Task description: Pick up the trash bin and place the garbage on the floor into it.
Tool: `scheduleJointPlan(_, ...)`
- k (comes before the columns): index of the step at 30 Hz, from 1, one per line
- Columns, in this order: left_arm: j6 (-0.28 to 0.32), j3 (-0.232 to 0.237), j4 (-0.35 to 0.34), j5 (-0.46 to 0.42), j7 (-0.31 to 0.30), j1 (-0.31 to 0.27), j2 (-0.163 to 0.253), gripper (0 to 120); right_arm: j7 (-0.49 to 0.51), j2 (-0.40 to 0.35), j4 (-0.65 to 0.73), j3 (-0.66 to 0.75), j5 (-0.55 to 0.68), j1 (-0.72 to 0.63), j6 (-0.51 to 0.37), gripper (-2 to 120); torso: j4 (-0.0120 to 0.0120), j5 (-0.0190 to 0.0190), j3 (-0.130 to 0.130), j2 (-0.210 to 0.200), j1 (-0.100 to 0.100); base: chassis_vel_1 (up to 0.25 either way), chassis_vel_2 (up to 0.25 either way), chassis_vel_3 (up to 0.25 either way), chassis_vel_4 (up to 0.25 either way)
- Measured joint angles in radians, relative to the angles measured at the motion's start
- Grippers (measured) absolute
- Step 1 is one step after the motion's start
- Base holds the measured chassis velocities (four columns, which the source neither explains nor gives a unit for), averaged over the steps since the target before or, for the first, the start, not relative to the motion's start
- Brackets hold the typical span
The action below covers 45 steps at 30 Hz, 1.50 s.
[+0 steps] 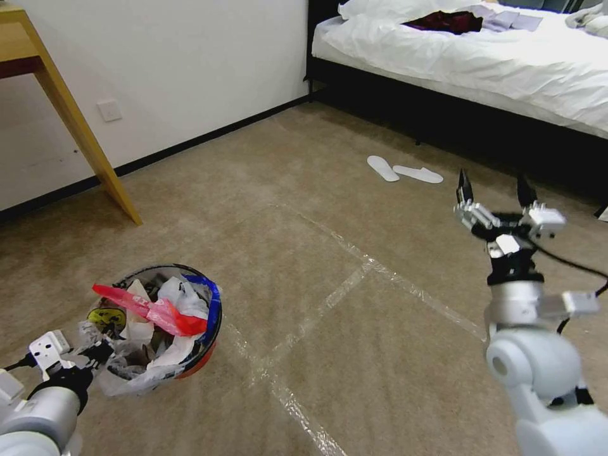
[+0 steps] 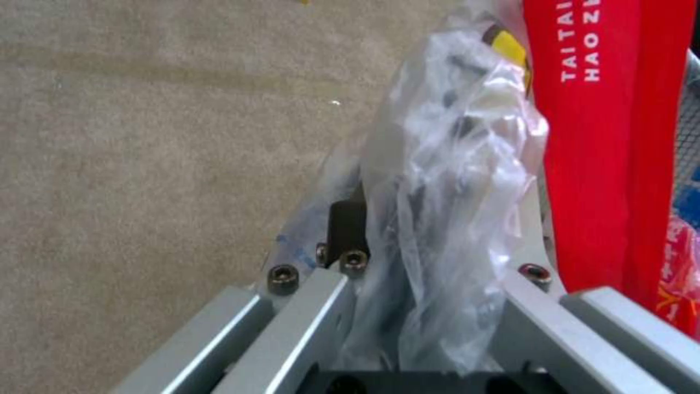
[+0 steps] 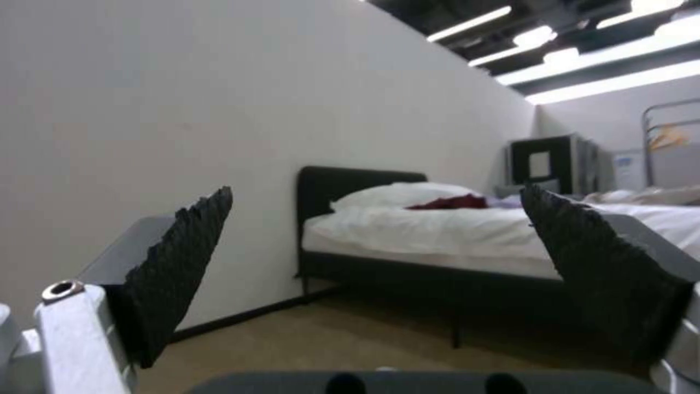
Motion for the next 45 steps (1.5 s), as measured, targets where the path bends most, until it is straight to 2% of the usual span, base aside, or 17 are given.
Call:
scheduleJointPlan(6,-0.002,0.0,-0.01,0.004,0.0,0.004,-0.002,1,0.011,0.03,0.002,0.004,-0.048,-0.027,0.006,100,0.0,0.0001,0.0,0.0,0.0,0.0,0.0,0.0,0.0)
scheduleJointPlan(20,-0.004,-0.008,-0.008,-0.001,0.0,0.002,0.007,1,0.016,0.042,-0.002,-0.016,-0.065,-0.028,-0.001,100,0.0,0.0001,0.0,0.0,0.0,-0.054,0.048,0.046,-0.049)
scheduleJointPlan(30,-0.006,-0.007,-0.008,-0.003,-0.001,0.001,0.007,1,0.016,0.041,-0.005,-0.034,-0.065,-0.027,-0.005,100,0.0,-0.0003,0.0,0.0,0.0,-0.256,0.238,0.255,-0.235)
scheduleJointPlan(31,-0.006,-0.007,-0.008,-0.003,-0.001,0.001,0.007,1,0.016,0.041,-0.006,-0.039,-0.065,-0.026,-0.005,100,0.0001,0.0006,0.0,0.0,0.0,-0.268,0.274,0.298,-0.322)
scheduleJointPlan(45,-0.006,-0.005,-0.012,-0.004,-0.002,0.002,0.002,1,0.02,0.039,-0.008,-0.055,-0.067,-0.025,-0.005,100,0.0001,0.0001,0.0,0.0,0.0,-0.329,0.316,0.317,-0.328)
